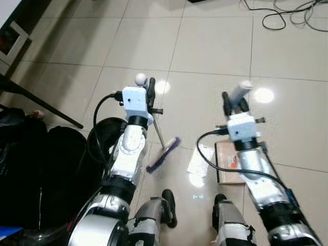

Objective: Sweep floor

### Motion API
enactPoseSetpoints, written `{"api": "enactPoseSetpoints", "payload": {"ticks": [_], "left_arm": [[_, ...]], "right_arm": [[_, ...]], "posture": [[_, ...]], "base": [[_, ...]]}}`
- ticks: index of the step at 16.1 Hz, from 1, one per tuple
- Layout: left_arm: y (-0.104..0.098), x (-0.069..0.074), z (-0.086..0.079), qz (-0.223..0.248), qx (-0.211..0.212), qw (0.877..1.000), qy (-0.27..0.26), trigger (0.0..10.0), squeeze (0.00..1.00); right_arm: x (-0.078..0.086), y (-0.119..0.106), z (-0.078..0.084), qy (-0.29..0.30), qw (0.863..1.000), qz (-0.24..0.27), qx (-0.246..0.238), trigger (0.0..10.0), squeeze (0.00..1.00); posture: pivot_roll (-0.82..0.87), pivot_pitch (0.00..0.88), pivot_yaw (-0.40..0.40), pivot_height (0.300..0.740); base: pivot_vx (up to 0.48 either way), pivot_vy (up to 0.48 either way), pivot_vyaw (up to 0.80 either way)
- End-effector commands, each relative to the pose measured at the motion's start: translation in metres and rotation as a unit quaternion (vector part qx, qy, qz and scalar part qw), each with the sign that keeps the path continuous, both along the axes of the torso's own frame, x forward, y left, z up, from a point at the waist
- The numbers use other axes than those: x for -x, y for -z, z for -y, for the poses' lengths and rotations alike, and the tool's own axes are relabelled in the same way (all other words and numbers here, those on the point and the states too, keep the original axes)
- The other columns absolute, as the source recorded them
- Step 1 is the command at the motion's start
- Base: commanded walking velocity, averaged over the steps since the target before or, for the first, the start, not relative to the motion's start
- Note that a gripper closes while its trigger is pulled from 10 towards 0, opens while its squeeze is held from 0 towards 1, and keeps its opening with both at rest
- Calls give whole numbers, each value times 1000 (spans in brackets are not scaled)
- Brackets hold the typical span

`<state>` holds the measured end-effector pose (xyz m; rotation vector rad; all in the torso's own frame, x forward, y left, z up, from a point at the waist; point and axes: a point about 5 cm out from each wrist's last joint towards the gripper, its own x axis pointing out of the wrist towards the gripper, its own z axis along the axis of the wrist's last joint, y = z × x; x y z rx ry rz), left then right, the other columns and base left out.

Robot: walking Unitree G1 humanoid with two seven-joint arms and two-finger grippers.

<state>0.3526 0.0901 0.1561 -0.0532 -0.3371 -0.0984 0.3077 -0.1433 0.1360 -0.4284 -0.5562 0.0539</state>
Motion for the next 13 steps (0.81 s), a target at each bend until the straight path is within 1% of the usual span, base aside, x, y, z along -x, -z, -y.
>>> {"api": "enactPoseSetpoints", "payload": {"ticks": [1,2,3,5,7,9,10,11,13], "left_arm": [[19,2,-5,-43,0,999,-22,10000,0],[19,0,-3,-47,12,998,-27,10000,0],[19,-3,3,-58,38,997,-34,10000,0],[19,-3,9,-64,55,996,-37,10000,0],[21,-2,18,-76,88,992,-42,10000,0],[23,-1,24,-92,133,985,-55,10000,0],[22,-2,25,-101,173,977,-73,10000,0],[18,-4,26,-103,200,971,-84,10000,0],[7,-8,27,-96,242,961,-93,10000,0]], "right_arm": [[3,9,-12,-15,1000,-14,-15,10000,0],[2,7,-18,-18,999,-10,-25,10000,0],[0,3,-25,-16,999,-3,-49,10000,0],[-1,1,-27,-11,998,1,-59,10000,0],[0,-2,-30,-9,998,9,-68,10000,0],[1,-1,-30,-1,997,6,-71,10000,0],[1,1,-27,10,997,1,-77,10000,0],[0,2,-26,16,997,-1,-82,10000,0],[-2,1,-25,20,996,-3,-90,10000,0]], "posture": [[122,419,224,740],[111,416,223,740],[99,411,217,740],[88,407,212,740],[73,404,207,740],[62,394,199,740],[62,390,196,740],[62,388,195,740],[62,385,193,740]], "base": [[0,0,0],[0,0,0],[0,0,0],[0,0,0],[0,0,0],[0,0,0],[0,0,0],[0,0,0],[0,0,0]]}}
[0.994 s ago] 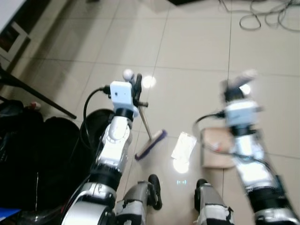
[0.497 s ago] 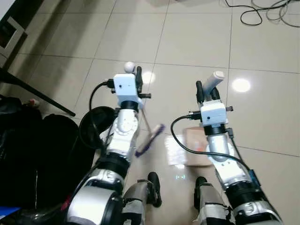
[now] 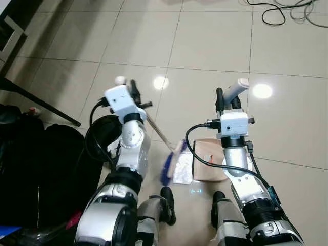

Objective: Sweep floor

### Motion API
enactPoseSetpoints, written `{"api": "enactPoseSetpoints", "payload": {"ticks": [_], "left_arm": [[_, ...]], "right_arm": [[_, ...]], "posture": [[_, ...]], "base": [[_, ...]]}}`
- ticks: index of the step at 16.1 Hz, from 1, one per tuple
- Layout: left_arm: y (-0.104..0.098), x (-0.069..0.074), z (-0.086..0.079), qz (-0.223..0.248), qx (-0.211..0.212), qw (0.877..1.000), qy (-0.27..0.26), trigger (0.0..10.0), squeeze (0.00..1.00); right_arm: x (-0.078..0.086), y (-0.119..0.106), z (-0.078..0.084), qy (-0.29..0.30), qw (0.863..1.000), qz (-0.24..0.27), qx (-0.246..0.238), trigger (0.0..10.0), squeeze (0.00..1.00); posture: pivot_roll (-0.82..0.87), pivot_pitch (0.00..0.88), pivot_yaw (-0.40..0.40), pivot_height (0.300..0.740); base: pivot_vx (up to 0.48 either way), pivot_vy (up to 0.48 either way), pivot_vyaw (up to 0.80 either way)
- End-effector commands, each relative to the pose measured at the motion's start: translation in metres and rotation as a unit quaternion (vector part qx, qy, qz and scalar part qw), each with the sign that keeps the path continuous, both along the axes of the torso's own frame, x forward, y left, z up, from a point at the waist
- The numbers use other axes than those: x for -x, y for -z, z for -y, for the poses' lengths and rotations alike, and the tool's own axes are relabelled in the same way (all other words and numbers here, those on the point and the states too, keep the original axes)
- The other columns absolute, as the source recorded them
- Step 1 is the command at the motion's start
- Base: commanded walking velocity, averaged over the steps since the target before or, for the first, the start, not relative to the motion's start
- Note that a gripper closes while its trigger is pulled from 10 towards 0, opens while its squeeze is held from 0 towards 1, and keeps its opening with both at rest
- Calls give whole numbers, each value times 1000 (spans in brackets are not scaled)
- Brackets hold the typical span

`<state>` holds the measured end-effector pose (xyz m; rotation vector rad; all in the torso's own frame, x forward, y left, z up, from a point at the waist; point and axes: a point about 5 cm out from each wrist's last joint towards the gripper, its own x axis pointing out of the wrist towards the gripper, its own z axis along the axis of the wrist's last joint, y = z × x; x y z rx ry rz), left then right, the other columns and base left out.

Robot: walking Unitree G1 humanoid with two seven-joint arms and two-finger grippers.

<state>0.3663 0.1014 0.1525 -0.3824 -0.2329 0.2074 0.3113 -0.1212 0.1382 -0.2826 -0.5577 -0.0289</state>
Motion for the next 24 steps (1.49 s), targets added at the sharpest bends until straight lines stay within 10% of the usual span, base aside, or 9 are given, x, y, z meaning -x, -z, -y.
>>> {"api": "enactPoseSetpoints", "payload": {"ticks": [1,13,20,24], "left_arm": [[-7,2,40,-10,83,996,27,10000,0],[-67,-14,65,80,191,965,163,10000,0],[-125,-29,32,187,42,951,242,10000,0],[-123,-31,11,196,-80,941,263,10000,0]], "right_arm": [[1,2,-4,1,1000,-9,-13,10000,0],[-3,4,-3,-7,999,-23,-42,10000,0],[-8,-4,18,11,999,-10,-53,10000,0],[-5,-6,29,12,998,-7,-67,10000,0]], "posture": [[60,385,191,740],[52,319,174,740],[26,231,163,740],[-3,148,157,740]], "base": [[0,0,0],[0,0,0],[0,0,0],[0,0,0]]}}
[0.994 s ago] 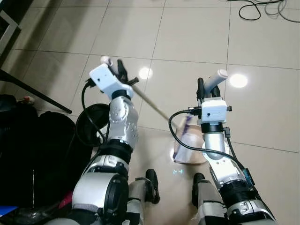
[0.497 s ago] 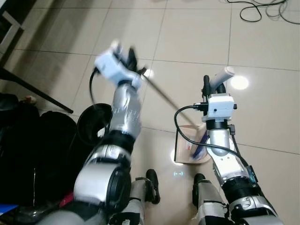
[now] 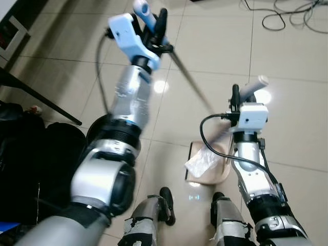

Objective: Sweep floor

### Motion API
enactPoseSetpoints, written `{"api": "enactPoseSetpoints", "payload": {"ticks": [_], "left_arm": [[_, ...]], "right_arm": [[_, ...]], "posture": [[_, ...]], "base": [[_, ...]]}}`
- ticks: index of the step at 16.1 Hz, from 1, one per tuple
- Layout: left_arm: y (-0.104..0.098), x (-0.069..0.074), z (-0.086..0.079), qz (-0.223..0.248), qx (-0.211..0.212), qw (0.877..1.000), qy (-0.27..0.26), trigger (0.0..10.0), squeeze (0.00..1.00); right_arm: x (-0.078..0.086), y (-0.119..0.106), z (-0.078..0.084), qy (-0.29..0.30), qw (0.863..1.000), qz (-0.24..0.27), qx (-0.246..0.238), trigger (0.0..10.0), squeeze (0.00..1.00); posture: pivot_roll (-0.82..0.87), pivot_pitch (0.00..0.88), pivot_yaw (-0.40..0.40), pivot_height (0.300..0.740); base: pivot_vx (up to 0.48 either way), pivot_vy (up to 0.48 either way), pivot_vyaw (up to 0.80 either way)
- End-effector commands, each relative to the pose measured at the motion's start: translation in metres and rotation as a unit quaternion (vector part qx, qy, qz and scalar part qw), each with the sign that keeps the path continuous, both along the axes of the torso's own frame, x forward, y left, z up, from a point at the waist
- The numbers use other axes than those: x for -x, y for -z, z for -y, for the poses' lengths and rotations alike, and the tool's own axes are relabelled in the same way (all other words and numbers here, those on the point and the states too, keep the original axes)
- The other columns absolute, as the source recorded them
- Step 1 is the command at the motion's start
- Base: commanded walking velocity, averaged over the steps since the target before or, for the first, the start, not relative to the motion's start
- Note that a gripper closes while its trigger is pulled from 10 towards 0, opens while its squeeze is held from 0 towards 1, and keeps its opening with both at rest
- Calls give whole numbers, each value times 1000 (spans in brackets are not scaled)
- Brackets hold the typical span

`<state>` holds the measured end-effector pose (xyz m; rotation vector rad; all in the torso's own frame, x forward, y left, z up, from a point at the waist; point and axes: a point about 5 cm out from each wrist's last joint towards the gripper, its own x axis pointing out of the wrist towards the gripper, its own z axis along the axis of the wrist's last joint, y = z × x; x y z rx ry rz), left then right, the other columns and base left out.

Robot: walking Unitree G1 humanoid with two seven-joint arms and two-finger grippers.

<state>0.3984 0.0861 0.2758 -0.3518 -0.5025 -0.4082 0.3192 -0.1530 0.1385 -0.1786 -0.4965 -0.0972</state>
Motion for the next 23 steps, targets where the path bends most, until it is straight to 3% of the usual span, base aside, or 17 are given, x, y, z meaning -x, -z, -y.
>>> {"api": "enactPoseSetpoints", "payload": {"ticks": [1,2,5,7,11,14,15,17,21,23], "left_arm": [[3,2,-8,19,-33,999,-4,10000,0],[14,5,-25,20,-65,998,-18,10000,0],[23,9,-47,26,-91,995,-44,10000,0],[38,20,-66,24,-131,989,-58,10000,0],[77,46,-81,-25,-142,987,-67,10000,0],[95,68,-92,-54,-141,984,-94,10000,0],[102,81,-100,-72,-156,979,-109,10000,0],[105,90,-103,-89,-162,976,-112,10000,0],[130,115,-110,-171,-213,955,-118,10000,0],[140,127,-103,-195,-229,947,-113,10000,0]], "right_arm": [[4,-6,-2,-10,1000,22,-9,10000,0],[8,-9,4,-7,999,30,-16,10000,0],[12,-11,10,-3,999,35,-23,10000,0],[17,-17,17,0,999,41,-31,10000,0],[20,-46,27,-18,997,36,-71,10000,0],[23,-70,46,-7,992,35,-119,10000,0],[28,-84,58,3,988,45,-150,10000,0],[32,-92,65,6,985,47,-167,10000,0],[42,-114,81,9,976,48,-212,10000,0],[42,-130,86,2,975,39,-220,10000,0]], "posture": [[-3,148,157,740],[-21,119,154,740],[-30,87,146,740],[-41,56,131,740],[-62,34,112,740],[-70,28,97,740],[-69,25,95,740],[-67,24,95,740],[-67,25,113,740],[-63,26,111,740]], "base": [[0,0,0],[0,0,0],[0,0,0],[0,0,0],[0,0,0],[0,0,0],[0,0,0],[0,0,0],[0,0,0],[0,0,0]]}}
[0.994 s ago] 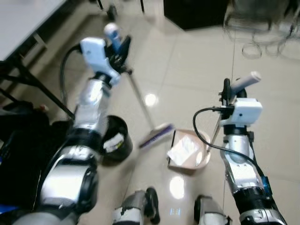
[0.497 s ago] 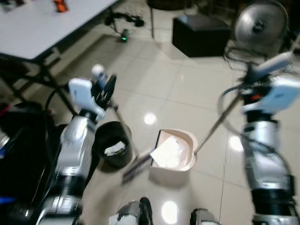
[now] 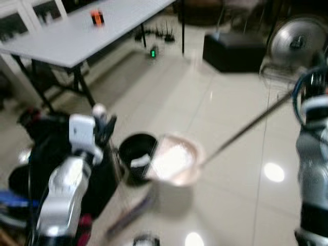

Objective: Sweep floor

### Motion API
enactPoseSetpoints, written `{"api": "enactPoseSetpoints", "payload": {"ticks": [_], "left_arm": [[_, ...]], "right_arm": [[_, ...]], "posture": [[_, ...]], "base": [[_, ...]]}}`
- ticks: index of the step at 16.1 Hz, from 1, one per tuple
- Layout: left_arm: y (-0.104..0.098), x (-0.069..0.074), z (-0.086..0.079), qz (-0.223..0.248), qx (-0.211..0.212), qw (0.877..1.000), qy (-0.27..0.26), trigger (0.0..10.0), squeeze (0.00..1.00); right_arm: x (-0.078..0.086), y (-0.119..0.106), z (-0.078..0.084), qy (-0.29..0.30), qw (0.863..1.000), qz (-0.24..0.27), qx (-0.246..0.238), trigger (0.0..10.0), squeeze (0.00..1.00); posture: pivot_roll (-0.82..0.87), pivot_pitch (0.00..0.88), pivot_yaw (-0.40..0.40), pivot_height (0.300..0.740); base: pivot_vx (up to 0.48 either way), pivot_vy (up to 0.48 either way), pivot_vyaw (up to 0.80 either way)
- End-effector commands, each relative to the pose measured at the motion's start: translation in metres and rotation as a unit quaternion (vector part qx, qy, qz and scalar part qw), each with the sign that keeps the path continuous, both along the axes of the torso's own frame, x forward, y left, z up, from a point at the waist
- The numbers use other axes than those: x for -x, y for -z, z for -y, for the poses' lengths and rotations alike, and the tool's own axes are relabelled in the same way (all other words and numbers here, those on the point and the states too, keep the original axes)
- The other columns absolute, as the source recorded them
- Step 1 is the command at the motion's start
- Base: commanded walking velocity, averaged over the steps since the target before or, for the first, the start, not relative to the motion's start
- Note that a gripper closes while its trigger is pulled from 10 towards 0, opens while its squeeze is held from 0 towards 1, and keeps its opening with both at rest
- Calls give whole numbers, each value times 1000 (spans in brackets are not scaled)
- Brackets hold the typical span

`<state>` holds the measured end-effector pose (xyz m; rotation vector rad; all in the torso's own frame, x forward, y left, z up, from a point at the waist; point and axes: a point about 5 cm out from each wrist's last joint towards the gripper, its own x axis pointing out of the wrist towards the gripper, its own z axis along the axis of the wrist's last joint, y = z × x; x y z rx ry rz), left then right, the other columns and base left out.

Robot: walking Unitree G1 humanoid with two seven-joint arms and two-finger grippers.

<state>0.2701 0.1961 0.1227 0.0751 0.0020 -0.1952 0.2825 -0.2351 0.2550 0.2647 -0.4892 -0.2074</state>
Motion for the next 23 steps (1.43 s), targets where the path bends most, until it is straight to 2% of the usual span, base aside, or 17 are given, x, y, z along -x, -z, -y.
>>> {"api": "enactPoseSetpoints", "payload": {"ticks": [1,4,5,9,13,16,23], "left_arm": [[-12,0,9,23,-3,1000,11,10000,0],[-8,4,14,5,-12,1000,10,10000,0],[-8,7,14,7,-15,1000,9,10000,0],[-8,10,12,10,-10,1000,-5,10000,0],[-5,12,14,11,-17,1000,-12,10000,0],[-5,18,13,11,-17,1000,-23,10000,0],[-7,18,13,11,-23,1000,-18,10000,0]], "right_arm": [[4,-16,3,-3,1000,21,0,10000,0],[-4,-28,-5,-34,999,-8,18,10000,0],[-6,-34,-9,-49,999,-10,8,10000,0],[-11,-44,-17,-68,997,-15,26,10000,0],[-17,-54,-26,-88,995,-16,40,10000,0],[-23,-56,-28,-100,994,-15,36,10000,0],[-25,-54,-29,-98,995,-14,24,10000,0]], "posture": [[-62,27,107,740],[-62,26,93,740],[-58,24,77,740],[-61,21,51,740],[-63,18,31,740],[-47,20,12,740],[-35,25,26,740]], "base": [[0,0,0],[0,0,0],[0,0,0],[62,0,0],[299,0,497],[325,0,575],[341,0,777]]}}
